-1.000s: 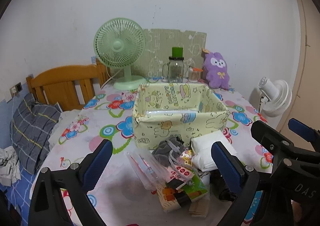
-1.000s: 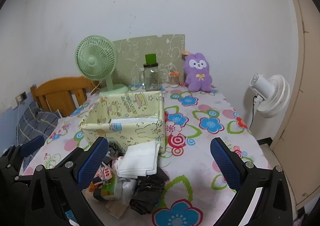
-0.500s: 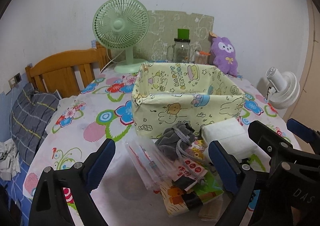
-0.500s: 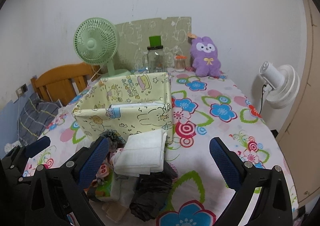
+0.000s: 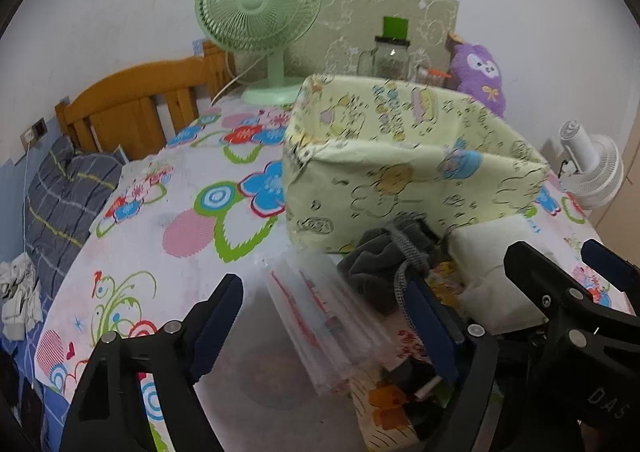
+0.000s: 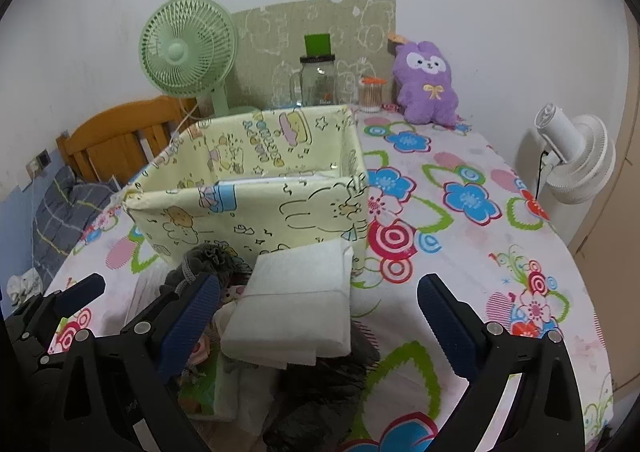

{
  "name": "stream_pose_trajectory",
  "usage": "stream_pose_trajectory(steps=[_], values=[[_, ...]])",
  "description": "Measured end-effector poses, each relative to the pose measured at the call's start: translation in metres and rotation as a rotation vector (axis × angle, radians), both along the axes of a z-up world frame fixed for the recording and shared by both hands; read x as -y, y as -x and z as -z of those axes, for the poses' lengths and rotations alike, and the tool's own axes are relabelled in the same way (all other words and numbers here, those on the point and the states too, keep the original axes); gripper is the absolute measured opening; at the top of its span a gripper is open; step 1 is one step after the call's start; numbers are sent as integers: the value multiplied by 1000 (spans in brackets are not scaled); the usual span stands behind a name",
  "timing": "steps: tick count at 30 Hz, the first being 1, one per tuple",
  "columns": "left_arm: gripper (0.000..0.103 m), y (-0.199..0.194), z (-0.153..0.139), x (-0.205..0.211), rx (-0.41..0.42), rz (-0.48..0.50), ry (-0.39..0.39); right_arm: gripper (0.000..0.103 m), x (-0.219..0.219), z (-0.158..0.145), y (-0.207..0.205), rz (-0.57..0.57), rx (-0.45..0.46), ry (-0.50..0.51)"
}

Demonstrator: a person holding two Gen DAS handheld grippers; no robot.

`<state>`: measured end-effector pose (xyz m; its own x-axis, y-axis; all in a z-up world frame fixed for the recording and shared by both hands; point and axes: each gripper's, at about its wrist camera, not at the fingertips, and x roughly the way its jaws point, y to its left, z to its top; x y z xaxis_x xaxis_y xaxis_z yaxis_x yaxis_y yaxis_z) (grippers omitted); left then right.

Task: Organize soft objects
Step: 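Move both grippers down toward the pile of items beside the basket, then grasp the clear plastic package with the left gripper while the right grasps the white folded pad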

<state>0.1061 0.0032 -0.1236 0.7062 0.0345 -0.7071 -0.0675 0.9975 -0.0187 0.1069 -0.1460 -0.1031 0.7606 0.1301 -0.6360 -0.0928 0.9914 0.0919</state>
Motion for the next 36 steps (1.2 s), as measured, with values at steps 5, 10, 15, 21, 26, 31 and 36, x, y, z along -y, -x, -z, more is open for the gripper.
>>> stream_pose_trajectory(steps=[5,10,15,21,26,31,36], values=[[76,-3,4,-2,-19,-4,10,100,-5,7,-8,-12,-23,3],[71,-4,8,-1,-36,18,21,99,-9,13,-14,-17,-44,6],[68,-3,14,-6,-55,12,22,96,-16,21,-18,-28,-76,16],[58,-1,15,-11,-67,14,32,87,-23,25,-20,-40,-99,18],[58,3,15,-14,-69,5,40,77,-25,27,-20,-44,-110,18],[58,7,13,-19,-67,-4,64,61,-26,27,-18,-29,-108,39],[58,10,10,-22,-59,-10,76,48,-28,22,-12,-17,-86,53]])
